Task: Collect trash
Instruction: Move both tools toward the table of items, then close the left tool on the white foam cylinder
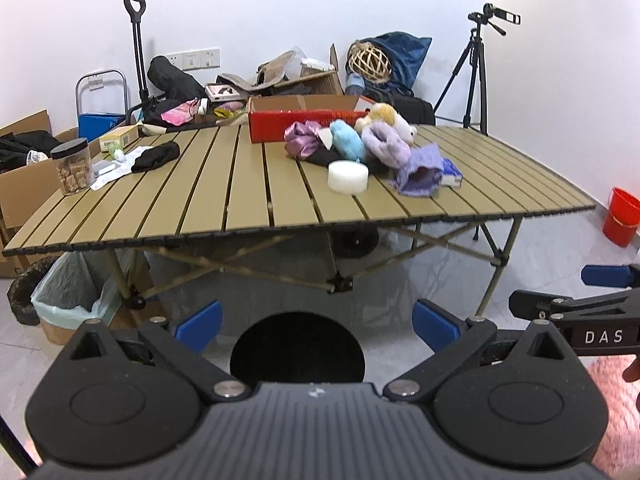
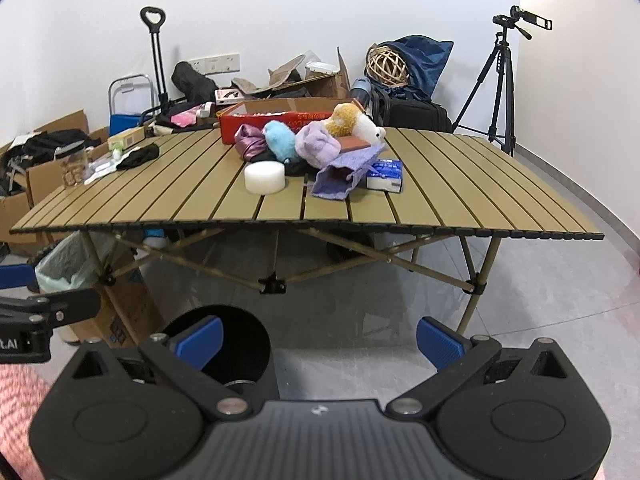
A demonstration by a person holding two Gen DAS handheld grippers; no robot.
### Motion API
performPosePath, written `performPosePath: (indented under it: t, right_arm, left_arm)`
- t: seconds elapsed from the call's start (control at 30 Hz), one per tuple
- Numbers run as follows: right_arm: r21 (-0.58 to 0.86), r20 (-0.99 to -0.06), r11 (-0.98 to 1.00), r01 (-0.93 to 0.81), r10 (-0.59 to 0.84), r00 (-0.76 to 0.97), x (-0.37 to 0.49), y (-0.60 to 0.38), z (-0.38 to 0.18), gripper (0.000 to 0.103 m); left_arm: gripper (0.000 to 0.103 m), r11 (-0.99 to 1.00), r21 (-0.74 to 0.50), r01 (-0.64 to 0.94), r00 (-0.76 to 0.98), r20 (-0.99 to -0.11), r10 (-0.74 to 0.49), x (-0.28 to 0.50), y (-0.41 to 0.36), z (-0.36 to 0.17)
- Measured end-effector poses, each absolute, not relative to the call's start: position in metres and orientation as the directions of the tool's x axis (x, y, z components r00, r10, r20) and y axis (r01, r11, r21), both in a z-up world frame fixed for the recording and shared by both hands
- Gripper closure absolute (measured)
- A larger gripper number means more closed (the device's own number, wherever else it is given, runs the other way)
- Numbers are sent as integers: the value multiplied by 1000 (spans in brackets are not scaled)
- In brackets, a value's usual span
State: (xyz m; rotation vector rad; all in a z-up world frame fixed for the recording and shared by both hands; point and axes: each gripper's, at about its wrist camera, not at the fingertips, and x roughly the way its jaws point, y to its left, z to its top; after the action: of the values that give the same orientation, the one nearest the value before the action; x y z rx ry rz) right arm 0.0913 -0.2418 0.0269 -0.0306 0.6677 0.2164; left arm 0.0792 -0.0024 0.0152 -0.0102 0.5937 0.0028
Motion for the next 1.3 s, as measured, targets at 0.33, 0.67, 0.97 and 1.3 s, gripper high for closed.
performPosePath:
  t: [0.33, 0.67, 0.97, 1.3]
  right_arm:
    - [71, -570, 980, -188, 195, 798, 129, -241, 34, 0]
    - [104, -461, 980, -171, 200, 865, 162, -245, 55, 0]
    - [110, -432, 986, -123, 158, 888, 213, -235, 43, 0]
    - [47, -447, 993, -108, 118, 887, 270, -233, 28, 0]
  left_arm:
    - [0, 995, -77, -56, 881, -474, 13, 110, 0, 30]
    - [0, 988, -141, -66, 915, -403, 4, 146, 1, 47]
    - [0, 987, -148, -69, 918, -396, 4, 199, 5, 34]
    - [0, 981, -192, -13, 892, -447, -76, 260, 7, 19]
